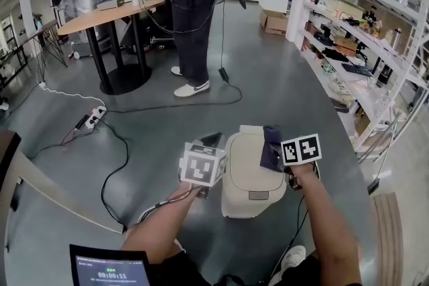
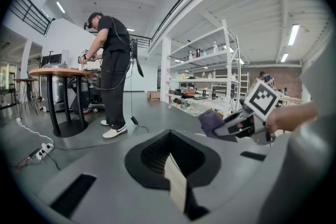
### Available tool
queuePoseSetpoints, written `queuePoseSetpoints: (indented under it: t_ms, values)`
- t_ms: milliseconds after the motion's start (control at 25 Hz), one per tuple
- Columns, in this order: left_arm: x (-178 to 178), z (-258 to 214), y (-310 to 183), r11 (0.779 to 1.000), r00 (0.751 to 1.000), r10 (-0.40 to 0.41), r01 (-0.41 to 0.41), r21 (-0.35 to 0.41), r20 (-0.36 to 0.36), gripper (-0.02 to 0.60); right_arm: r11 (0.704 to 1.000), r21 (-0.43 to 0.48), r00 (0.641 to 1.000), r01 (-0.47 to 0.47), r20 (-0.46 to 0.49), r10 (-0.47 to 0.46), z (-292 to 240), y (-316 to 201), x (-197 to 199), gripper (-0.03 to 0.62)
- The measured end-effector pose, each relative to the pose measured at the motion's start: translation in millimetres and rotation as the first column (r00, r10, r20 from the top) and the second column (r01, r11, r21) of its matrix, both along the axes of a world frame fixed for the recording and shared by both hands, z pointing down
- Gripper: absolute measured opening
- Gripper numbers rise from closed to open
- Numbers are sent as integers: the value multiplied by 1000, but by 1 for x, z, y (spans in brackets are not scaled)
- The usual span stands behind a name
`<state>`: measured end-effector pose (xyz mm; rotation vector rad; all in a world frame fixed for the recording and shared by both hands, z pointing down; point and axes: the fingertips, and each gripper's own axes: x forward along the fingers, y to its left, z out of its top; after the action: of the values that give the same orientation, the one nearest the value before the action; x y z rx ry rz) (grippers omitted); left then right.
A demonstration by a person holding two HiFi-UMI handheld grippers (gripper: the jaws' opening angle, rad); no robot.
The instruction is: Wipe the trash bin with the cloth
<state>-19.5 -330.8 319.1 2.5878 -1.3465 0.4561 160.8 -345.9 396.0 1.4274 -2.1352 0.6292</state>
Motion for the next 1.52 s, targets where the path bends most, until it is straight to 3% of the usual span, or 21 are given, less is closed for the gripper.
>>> queuePoseSetpoints:
  t_ms: [120,200,360,520,720,1160,1400,1520]
  values:
    - [1,-3,4,1000,1000,10,-10,15,8,-3,990,-19,986,143,86,-141,-18,15,-49,75]
    - [2,-7,9,1000,1000,17,-17,20,4,-3,982,-40,977,185,114,-180,-23,24,-73,75]
    - [-3,-12,18,1000,1000,8,-8,21,2,-3,968,-105,970,226,112,-215,-15,37,-103,75]
    - [-12,-10,15,1000,1000,-13,12,22,4,-3,955,-167,969,244,90,-231,6,37,-114,75]
    - [-30,1,13,999,999,-41,41,1,19,-2,935,-229,961,271,128,-247,33,38,-128,75]
    - [-30,1,18,1000,999,-25,25,-2,32,-2,929,-268,961,255,-33,-274,46,39,-110,75]
    - [-29,-20,25,1000,1000,-4,5,21,-27,-2,937,-281,969,209,-71,-238,45,50,-63,75]
    - [-27,-28,29,999,999,-1,3,38,-44,-2,954,-239,979,179,-49,-196,46,56,-36,75]
